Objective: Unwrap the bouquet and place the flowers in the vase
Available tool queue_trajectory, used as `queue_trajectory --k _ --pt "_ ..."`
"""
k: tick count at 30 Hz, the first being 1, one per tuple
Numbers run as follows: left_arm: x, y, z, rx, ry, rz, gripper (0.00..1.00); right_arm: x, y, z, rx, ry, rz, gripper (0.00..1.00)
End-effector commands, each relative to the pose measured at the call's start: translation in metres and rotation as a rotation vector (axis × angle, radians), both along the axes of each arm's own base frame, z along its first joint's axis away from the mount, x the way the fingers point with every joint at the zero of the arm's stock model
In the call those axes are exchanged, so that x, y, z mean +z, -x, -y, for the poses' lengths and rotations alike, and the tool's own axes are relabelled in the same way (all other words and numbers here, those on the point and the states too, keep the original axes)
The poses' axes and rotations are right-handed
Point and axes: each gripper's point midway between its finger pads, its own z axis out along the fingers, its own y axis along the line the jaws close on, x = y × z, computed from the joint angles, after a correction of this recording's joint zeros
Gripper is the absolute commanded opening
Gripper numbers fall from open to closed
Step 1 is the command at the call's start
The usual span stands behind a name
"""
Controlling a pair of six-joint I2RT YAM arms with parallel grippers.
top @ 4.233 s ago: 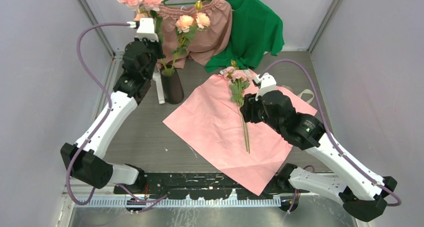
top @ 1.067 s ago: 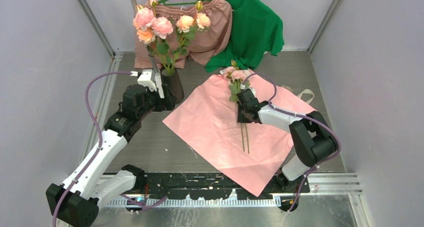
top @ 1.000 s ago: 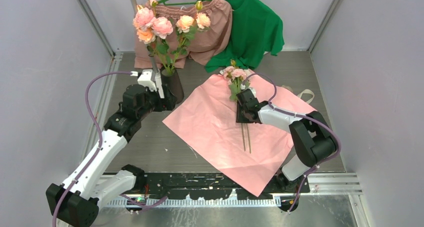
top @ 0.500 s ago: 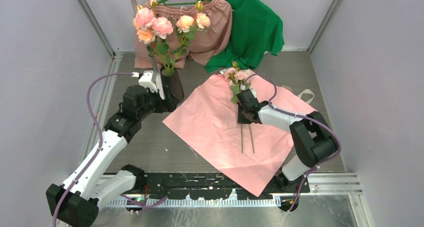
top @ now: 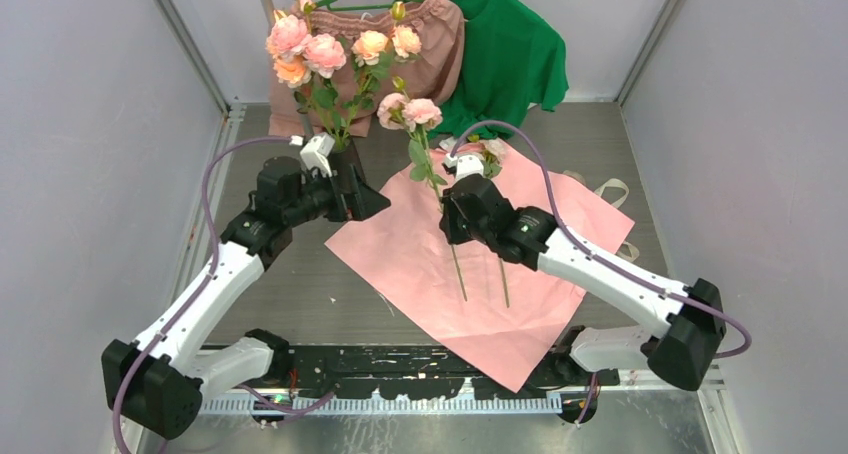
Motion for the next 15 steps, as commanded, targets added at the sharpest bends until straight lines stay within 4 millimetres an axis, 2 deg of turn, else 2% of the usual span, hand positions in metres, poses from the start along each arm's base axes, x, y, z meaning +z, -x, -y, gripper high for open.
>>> queue_trajectory --k 1,6,10,15 --pt "0.042 0.003 0.034 -0.123 0.180 0.044 1.00 0.049 0.017 -0.006 0.040 -0.054 0.085 0.01" --pt "0.059 -0.006 0.046 -0.138 0.271 0.085 1.00 0.079 0.035 -0.015 0.091 -0.115 0.123 0.01" --pt "0.070 -0.012 0.059 -0.173 0.359 0.095 0.99 0.087 0.045 -0.021 0.118 -0.120 0.136 0.01" --pt "0.079 -0.008 0.086 -0.244 0.446 0.094 0.96 0.090 0.053 -0.026 0.137 -0.118 0.146 0.01"
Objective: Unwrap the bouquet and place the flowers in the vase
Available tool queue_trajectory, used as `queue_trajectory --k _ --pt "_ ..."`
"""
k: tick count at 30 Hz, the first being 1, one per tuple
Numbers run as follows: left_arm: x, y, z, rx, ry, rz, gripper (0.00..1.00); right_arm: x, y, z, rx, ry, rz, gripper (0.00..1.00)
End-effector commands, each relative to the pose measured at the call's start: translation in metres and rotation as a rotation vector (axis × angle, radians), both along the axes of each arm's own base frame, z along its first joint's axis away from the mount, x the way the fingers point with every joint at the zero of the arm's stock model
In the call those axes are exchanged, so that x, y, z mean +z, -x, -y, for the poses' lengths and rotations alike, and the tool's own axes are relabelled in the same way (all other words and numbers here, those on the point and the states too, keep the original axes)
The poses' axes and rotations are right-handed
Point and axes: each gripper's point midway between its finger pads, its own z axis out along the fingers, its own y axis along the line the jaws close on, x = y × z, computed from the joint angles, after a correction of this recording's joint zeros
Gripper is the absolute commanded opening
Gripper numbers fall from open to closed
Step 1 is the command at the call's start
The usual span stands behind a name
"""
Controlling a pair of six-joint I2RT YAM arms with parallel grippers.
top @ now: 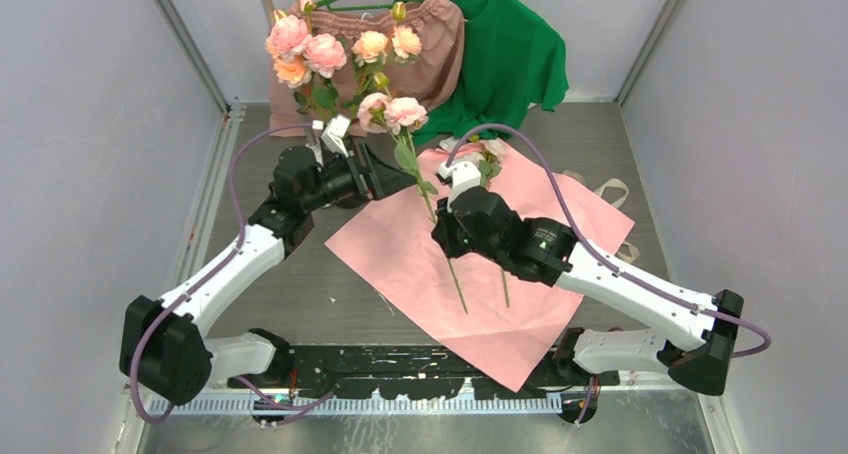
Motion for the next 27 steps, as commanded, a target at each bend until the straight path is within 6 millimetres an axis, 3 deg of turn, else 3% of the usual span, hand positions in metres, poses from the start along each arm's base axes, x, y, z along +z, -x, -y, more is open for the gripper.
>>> queue_trajectory --k 1,8,10,13,15,19,23,27 --pt "0.039 0.014 0.034 -0.117 0.154 0.087 0.96 0.031 0.000 -0.002 -0.014 -0.056 0.063 0.01" --pt "0.042 0.023 0.072 -0.190 0.161 0.082 0.90 0.037 0.001 -0.001 -0.011 -0.063 0.077 0.01" --pt "0.039 0.022 0.074 -0.184 0.157 0.077 0.79 0.039 0.001 0.002 -0.016 -0.063 0.083 0.01" --pt "0.035 0.019 0.071 -0.158 0.137 0.069 0.51 0.042 0.002 0.005 -0.020 -0.066 0.090 0.01" --pt "0.035 0.019 0.069 -0.149 0.125 0.072 0.42 0.042 0.001 0.007 -0.026 -0.060 0.096 0.01" --pt "0.038 0.022 0.065 -0.143 0.101 0.079 0.46 0.041 -0.003 0.010 -0.045 -0.043 0.106 0.01" --pt "0.043 0.026 0.056 -0.114 0.067 0.104 0.34 0.041 -0.004 0.011 -0.052 -0.037 0.112 0.01" --pt "0.049 0.033 0.047 -0.098 0.055 0.122 0.41 0.041 -0.006 0.009 -0.054 -0.035 0.115 0.01"
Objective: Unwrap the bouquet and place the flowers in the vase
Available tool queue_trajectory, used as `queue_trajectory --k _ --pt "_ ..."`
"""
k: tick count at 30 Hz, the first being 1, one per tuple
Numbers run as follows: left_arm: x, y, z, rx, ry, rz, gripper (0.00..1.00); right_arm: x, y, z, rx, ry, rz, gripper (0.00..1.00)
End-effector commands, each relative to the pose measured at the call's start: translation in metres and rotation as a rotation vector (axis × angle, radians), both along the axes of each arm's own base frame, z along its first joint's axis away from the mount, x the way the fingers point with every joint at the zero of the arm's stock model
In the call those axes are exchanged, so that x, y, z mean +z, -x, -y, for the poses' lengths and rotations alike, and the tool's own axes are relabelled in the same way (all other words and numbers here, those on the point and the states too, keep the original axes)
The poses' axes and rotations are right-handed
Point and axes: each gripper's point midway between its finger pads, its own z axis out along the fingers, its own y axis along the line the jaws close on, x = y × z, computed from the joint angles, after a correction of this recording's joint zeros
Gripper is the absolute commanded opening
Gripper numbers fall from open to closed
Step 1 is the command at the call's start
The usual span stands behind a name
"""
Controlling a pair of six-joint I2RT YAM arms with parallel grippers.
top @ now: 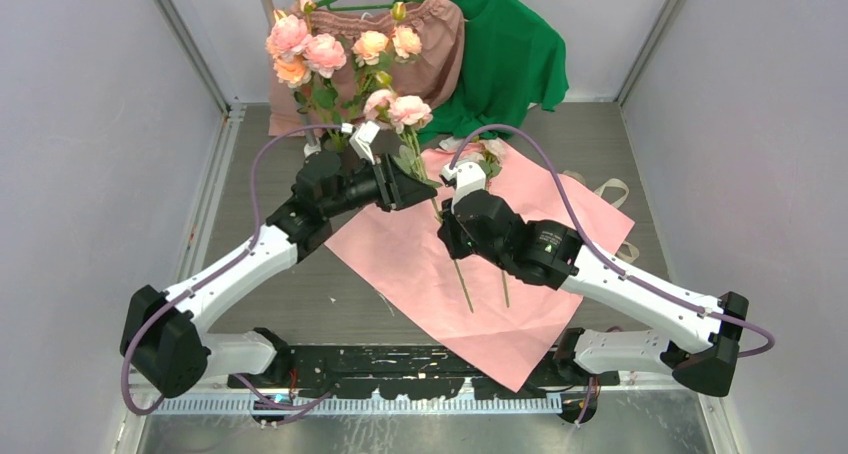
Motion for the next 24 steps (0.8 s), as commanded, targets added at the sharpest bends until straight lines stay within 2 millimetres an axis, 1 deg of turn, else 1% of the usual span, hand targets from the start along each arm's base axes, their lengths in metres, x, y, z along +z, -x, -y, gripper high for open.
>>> queue_trajectory --k 1,6,13,17,19,23,24 --pt "0.040 0.006 -0.013 0.036 0.021 0.112 0.41 0.036 -0.008 -0.002 -0.024 -0.071 0.081 0.01" --pt "0.041 0.007 -0.013 0.033 0.020 0.119 0.38 0.035 -0.007 -0.006 -0.011 -0.085 0.069 0.01" --pt "0.037 0.002 0.002 -0.021 0.075 0.091 0.37 0.034 -0.004 -0.006 -0.005 -0.091 0.061 0.01" --pt "0.031 -0.001 0.006 -0.021 0.073 0.078 0.34 0.036 -0.003 -0.005 -0.004 -0.095 0.062 0.01" --pt "0.029 -0.002 0.006 -0.021 0.073 0.079 0.28 0.036 -0.002 -0.004 -0.003 -0.096 0.063 0.01" --pt "0.027 -0.002 0.005 -0.015 0.079 0.083 0.05 0.034 -0.003 -0.005 -0.003 -0.093 0.062 0.01" --pt "0.027 -0.002 0.005 -0.012 0.078 0.083 0.01 0.033 -0.003 -0.005 -0.003 -0.091 0.060 0.01"
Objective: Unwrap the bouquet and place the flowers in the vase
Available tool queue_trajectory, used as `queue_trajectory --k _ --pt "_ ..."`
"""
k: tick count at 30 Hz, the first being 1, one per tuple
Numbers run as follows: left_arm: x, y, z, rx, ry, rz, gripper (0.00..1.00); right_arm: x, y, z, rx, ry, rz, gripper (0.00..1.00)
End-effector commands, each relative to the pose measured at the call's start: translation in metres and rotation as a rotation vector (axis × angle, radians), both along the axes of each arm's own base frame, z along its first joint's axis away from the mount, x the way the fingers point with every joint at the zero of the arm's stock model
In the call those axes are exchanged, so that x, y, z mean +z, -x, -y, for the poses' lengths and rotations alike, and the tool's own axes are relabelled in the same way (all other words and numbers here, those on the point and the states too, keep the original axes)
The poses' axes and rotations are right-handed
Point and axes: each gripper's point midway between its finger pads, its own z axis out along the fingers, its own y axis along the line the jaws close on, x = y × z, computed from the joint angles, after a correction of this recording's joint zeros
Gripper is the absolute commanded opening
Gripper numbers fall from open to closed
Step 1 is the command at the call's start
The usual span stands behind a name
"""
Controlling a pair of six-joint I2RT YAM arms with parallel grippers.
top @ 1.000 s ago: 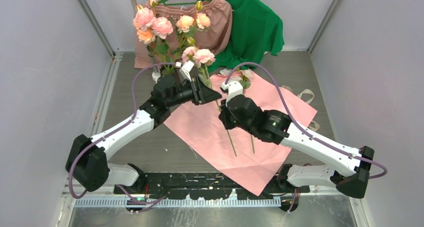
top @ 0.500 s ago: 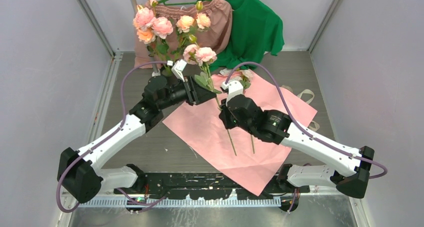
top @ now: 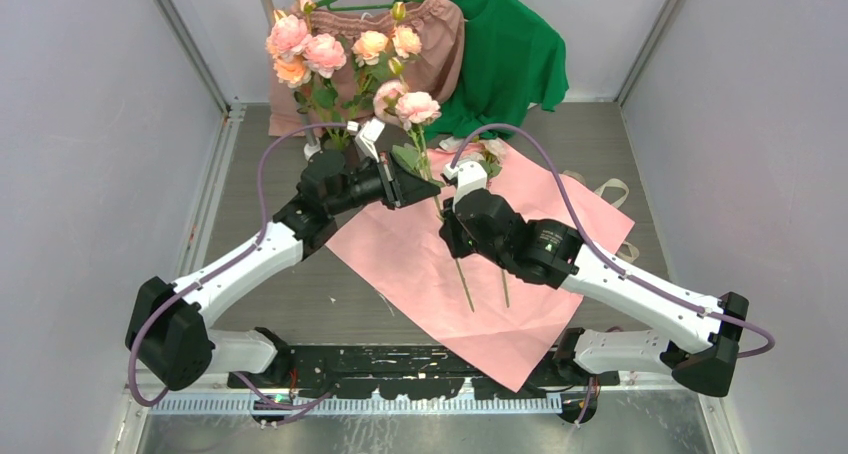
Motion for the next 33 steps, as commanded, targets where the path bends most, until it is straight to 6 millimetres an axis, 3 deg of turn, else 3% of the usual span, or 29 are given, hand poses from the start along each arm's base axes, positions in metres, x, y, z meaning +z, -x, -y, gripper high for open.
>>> queue_trajectory --k 1,6,10,15,22,28,33 --pt "0.020 -0.001 -0.002 0.009 0.042 0.082 0.00 0.033 -0.003 -0.007 0.004 -0.095 0.061 0.01" --pt "0.020 0.000 -0.008 0.032 0.005 0.108 0.00 0.032 -0.005 -0.006 -0.004 -0.091 0.066 0.02" --pt "0.021 -0.003 -0.024 0.101 -0.091 0.163 0.00 0.035 -0.006 -0.003 -0.018 -0.096 0.080 0.28" --pt "0.042 -0.011 -0.055 0.234 -0.227 0.263 0.00 0.043 -0.008 0.010 -0.057 -0.099 0.116 0.31" --pt "0.084 -0.036 -0.104 0.469 -0.374 0.435 0.00 0.047 -0.012 0.029 -0.116 -0.092 0.165 0.31" --pt "0.139 -0.063 -0.162 0.778 -0.495 0.660 0.00 0.037 -0.015 0.033 -0.137 -0.060 0.173 0.29" --pt "0.170 -0.086 -0.199 0.903 -0.557 0.694 0.00 0.029 -0.019 0.033 -0.142 -0.029 0.177 0.28"
